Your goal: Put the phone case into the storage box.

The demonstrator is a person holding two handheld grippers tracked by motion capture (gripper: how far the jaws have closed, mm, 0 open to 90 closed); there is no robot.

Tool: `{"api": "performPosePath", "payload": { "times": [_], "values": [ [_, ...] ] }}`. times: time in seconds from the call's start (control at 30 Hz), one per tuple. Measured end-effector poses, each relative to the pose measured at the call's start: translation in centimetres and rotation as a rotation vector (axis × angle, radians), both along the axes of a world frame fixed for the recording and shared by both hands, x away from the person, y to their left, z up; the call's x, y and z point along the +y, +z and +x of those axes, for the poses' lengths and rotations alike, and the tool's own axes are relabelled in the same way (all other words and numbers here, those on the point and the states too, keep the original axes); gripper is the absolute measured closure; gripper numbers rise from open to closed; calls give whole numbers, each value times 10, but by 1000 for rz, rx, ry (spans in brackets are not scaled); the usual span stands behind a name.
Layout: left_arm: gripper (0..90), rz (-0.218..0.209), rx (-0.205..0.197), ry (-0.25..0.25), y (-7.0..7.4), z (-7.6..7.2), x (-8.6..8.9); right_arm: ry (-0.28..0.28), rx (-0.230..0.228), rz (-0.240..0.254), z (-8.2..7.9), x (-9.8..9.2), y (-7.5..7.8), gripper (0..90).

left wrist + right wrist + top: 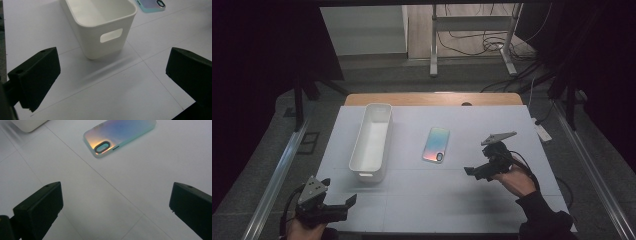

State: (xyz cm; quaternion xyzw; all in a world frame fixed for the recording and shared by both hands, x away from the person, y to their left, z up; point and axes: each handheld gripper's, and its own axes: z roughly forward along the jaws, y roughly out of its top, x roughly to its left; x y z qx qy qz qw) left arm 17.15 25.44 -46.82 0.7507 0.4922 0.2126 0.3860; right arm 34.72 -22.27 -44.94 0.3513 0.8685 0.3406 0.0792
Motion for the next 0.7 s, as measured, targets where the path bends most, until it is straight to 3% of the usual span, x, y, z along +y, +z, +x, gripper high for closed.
{"api": "performPosePath", "payload": {
  "times": [0.5, 0.7],
  "values": [
    [1, -3, 3, 2, 0, 0, 1, 24, -13, -8, 20, 18, -3, 0],
    [3, 6, 2, 1, 0, 0, -1, 47, -14, -33, 28, 25, -3, 0]
  ]
}}
